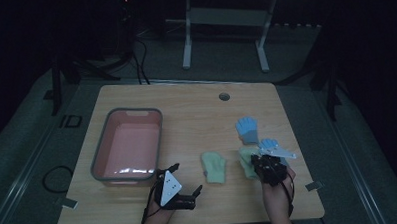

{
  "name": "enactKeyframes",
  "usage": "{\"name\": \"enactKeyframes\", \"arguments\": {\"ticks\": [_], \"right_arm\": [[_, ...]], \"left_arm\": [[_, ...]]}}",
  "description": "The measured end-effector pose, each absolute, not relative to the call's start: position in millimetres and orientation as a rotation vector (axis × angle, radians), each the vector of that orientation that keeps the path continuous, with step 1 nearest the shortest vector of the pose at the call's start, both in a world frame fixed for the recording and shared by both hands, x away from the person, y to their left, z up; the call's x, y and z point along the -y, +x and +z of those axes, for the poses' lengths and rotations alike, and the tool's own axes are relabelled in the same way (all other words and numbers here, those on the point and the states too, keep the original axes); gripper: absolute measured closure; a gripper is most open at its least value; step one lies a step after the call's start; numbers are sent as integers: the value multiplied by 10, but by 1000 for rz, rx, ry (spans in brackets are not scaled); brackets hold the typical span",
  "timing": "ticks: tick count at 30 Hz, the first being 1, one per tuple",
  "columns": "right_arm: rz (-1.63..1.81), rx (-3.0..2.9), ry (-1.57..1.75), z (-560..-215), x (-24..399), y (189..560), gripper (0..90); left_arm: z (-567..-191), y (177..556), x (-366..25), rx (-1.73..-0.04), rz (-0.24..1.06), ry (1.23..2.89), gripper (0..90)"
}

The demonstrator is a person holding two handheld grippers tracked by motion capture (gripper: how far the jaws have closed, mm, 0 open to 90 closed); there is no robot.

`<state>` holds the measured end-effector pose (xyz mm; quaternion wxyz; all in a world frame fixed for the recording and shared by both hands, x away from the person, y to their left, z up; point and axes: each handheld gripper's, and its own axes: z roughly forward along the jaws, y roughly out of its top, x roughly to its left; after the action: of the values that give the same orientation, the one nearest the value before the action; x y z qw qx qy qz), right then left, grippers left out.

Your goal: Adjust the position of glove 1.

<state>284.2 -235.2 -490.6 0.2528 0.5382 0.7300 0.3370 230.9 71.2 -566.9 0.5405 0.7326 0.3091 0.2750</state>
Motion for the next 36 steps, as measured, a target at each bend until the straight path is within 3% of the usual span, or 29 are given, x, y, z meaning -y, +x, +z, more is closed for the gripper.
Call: {"name": "enactKeyframes", "arguments": {"ticks": [21,25,32,36], "right_arm": [[777,-2027,1518,-5438,2175,3010,845],[788,-2038,1508,-5453,2194,3003,817],[820,-2135,1438,-5270,2330,3041,668],[846,-2197,1353,-5154,2480,3104,664]], "left_arm": [[-5669,2311,-716,-726,645,1743,1],[-5669,2309,-711,-722,647,1745,1],[-5668,2310,-716,-725,646,1743,1],[-5669,2309,-715,-727,646,1742,1]]}}
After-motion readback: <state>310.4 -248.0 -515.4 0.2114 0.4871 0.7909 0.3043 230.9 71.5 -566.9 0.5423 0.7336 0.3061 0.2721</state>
